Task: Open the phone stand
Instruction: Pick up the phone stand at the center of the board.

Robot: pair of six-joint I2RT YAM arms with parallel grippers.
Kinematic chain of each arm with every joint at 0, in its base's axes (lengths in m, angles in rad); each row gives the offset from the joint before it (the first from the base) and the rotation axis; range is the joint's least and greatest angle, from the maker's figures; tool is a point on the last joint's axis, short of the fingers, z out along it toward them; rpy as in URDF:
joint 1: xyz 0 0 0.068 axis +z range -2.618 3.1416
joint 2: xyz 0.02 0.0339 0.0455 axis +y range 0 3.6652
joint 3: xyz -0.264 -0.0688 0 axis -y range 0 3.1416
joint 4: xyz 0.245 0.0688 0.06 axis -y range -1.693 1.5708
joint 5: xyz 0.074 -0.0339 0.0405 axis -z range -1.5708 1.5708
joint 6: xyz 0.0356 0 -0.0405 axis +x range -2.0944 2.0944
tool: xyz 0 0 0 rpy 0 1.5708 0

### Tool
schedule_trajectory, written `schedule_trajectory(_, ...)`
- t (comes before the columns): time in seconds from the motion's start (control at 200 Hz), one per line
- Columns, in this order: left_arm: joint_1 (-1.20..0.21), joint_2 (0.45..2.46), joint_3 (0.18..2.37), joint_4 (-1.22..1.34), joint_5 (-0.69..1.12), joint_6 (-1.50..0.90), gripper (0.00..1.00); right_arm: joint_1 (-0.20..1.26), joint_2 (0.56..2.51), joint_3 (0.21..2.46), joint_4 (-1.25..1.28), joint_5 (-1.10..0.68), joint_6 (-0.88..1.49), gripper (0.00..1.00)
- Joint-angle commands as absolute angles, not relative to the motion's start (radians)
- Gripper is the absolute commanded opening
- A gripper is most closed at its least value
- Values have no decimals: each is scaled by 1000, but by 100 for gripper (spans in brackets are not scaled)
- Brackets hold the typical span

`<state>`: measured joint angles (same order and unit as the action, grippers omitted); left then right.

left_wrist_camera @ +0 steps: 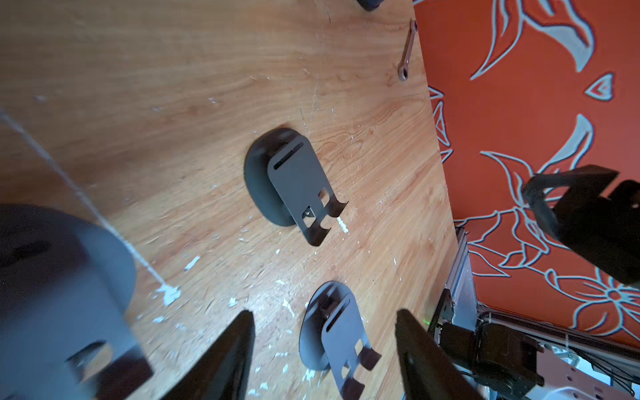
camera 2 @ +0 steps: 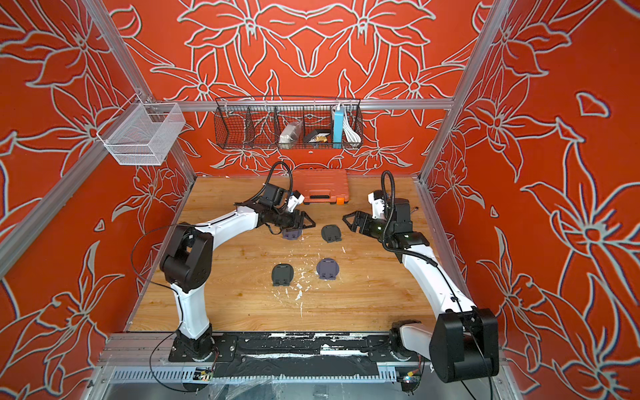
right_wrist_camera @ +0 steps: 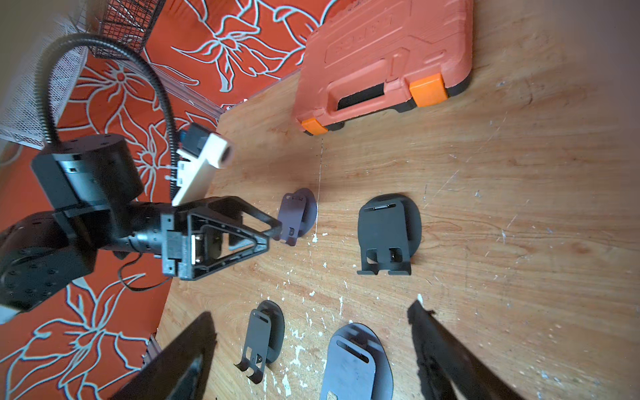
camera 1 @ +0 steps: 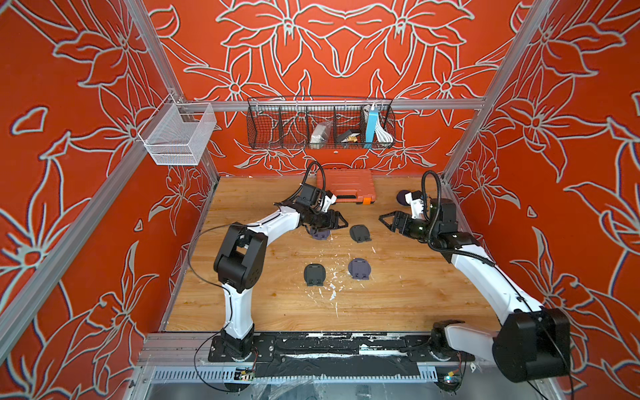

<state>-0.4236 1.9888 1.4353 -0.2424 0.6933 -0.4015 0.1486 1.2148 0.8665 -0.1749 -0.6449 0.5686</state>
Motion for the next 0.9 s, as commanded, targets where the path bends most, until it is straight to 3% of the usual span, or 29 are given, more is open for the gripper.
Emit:
schedule_trajectory(0.0, -439, 2039, 1471, -159, 701, -478, 64, 152, 1224, 846, -148, -669, 594, 90)
schedule_trajectory(0.391, -478, 2227, 1598, -63, 785, -569, 64, 148, 1240, 839, -202, -660, 557, 90)
schedule_trajectory(0.897, -491, 2316, 1646, -48, 794, -596, 62, 148, 1288, 847, -196, -664, 545, 90)
